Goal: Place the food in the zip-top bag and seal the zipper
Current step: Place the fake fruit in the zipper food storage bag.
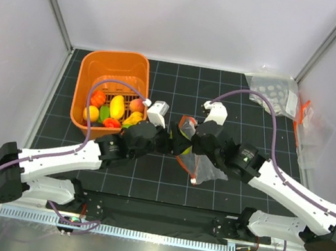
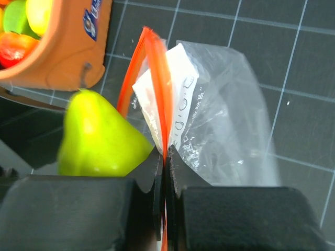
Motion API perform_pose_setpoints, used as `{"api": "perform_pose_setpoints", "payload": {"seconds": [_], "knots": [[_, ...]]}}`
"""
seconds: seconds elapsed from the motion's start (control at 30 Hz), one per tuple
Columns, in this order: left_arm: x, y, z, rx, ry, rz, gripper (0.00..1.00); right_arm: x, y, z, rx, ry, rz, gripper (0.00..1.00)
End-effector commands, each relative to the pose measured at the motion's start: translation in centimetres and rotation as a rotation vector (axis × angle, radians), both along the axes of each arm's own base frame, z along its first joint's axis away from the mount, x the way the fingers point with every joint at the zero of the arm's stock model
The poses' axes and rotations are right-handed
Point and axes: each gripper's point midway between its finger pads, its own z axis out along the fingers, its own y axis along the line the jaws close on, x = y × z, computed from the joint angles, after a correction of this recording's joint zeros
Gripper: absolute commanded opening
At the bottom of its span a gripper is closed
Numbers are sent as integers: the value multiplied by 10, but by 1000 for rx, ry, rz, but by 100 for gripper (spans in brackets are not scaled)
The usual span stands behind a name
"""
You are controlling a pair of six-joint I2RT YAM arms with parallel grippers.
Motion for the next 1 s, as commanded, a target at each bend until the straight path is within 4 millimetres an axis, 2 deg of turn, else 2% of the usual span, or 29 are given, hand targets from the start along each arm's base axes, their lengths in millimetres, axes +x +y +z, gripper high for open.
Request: {"api": "perform_pose_setpoints", "payload": {"seconds": [0.0, 0.23, 0.5, 0.67, 0.83, 0.97], "knots": [[3, -4, 23, -46, -27, 12, 55, -1, 2, 5, 111, -8, -45, 1], [0, 2, 29, -62, -14, 20, 43, -8, 5, -4, 314, 7, -74, 1], [-7, 3, 41, -100, 9, 5, 41, -10, 13, -12, 440, 24, -79, 1], [-12, -6, 45, -118, 27, -31, 39, -11, 13, -6, 468, 14, -79, 1], [-9, -9, 31, -92, 46, -21, 39, -10, 3, 8, 497, -20, -108, 1], [-6, -9, -4, -31, 85, 3, 38, -11, -11, 16, 510, -49, -146, 1]]}}
